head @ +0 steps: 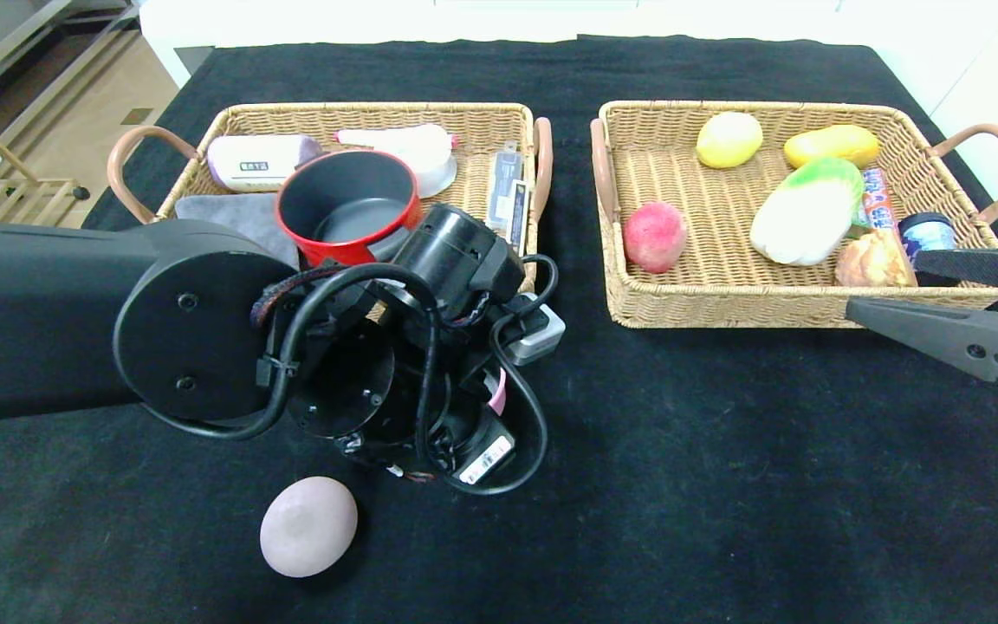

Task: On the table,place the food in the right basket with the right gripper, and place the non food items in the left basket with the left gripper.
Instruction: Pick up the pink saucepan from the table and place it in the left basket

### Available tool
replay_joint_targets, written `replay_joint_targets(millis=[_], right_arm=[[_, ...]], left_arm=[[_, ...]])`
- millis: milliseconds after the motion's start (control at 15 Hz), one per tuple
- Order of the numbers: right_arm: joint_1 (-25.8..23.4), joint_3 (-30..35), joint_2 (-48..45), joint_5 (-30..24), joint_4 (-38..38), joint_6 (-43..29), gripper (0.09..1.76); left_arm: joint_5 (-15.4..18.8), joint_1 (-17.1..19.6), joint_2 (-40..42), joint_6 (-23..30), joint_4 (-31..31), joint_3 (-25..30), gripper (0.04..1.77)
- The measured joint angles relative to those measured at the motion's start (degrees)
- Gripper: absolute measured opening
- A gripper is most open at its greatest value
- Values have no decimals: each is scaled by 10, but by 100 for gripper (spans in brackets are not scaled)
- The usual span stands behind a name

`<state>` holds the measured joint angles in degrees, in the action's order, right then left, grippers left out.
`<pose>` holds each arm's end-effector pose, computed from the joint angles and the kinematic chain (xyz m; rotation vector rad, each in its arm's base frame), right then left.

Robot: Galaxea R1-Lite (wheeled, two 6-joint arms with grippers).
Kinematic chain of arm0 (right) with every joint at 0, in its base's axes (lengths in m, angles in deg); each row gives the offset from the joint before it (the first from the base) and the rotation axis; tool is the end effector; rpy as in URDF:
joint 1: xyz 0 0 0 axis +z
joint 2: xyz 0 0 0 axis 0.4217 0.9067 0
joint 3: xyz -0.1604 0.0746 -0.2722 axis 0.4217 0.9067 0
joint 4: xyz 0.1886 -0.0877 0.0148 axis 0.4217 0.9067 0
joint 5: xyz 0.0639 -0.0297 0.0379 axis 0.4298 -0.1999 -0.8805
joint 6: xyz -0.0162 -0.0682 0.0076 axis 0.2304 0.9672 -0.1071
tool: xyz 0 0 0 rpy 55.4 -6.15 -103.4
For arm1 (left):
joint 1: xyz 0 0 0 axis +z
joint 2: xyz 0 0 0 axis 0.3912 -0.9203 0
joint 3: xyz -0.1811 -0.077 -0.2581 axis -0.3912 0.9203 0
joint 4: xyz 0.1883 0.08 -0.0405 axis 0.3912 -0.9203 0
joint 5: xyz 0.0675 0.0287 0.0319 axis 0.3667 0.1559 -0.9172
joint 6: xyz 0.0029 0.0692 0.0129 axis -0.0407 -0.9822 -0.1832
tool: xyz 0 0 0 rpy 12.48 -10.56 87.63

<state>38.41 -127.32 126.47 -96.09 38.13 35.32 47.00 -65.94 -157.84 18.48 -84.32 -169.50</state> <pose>0.2268 0.0782 0.2990 -0.1208 0.1208 0.5777 0.2986 -0.2518 0.2031 0.6695 0.6988 -0.5484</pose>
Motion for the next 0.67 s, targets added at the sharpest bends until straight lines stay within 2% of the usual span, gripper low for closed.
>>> replay_joint_targets(millis=[133,200,267,667], right_arm=[[0,0,1,-1,0,0,171],[0,0,1,0,0,0,171],[0,0,1,0,0,0,171],[0,1,2,-1,0,0,171]], left_arm=[[-1,0,-1,0,-1,1,88],[-1,0,0,0,-1,2,69],[-2,0,0,0,1,1,18],[-1,0,3,0,-1,4,18]])
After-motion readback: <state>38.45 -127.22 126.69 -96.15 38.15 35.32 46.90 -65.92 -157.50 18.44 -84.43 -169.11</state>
